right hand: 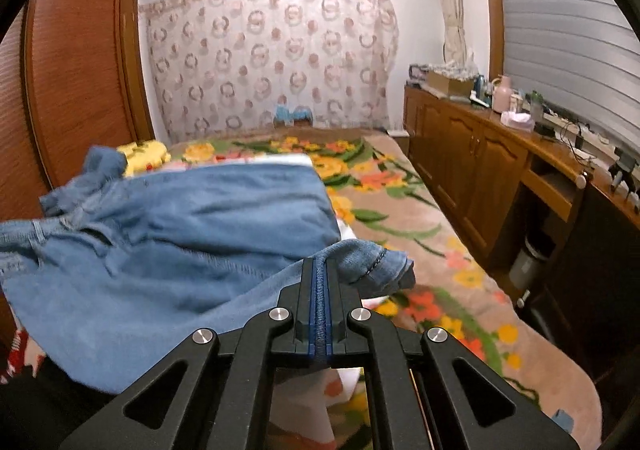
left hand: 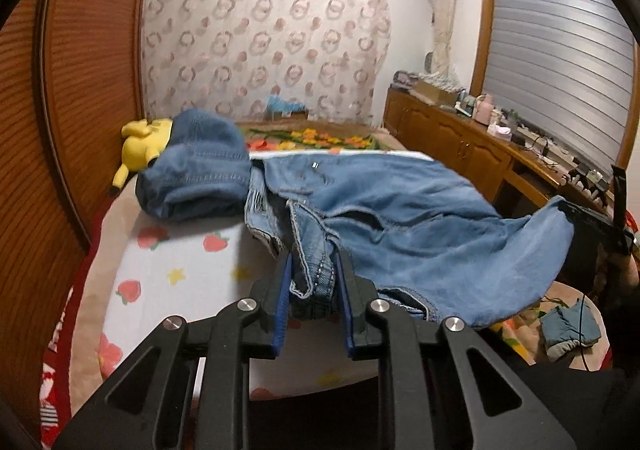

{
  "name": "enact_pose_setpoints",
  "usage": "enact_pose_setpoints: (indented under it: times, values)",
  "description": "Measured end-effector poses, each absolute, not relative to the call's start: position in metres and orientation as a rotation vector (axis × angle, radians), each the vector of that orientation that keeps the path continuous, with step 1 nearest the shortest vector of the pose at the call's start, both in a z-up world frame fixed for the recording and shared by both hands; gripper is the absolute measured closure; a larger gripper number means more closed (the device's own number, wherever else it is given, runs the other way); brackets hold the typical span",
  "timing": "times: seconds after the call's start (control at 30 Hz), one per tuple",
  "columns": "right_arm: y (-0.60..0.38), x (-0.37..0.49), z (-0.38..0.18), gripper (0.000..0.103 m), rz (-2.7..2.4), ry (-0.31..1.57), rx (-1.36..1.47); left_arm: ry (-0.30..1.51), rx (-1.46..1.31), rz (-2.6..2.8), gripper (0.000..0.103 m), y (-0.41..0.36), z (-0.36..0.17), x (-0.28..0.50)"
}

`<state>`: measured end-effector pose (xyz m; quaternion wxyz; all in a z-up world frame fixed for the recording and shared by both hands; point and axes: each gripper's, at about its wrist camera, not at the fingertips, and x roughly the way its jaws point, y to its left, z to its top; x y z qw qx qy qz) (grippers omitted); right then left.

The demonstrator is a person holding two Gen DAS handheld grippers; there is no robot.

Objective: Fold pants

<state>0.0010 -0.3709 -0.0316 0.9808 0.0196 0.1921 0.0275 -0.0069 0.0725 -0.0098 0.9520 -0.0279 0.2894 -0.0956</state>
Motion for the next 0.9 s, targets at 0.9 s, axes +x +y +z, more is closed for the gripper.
enact_pose_setpoints:
  times: [0.9]
  values:
    - [-0.348,0.08,-0.046,0.101,0.017,0.348,-0.098,0.521,0.016,-0.159,0.081,0.067,0.019,0.13]
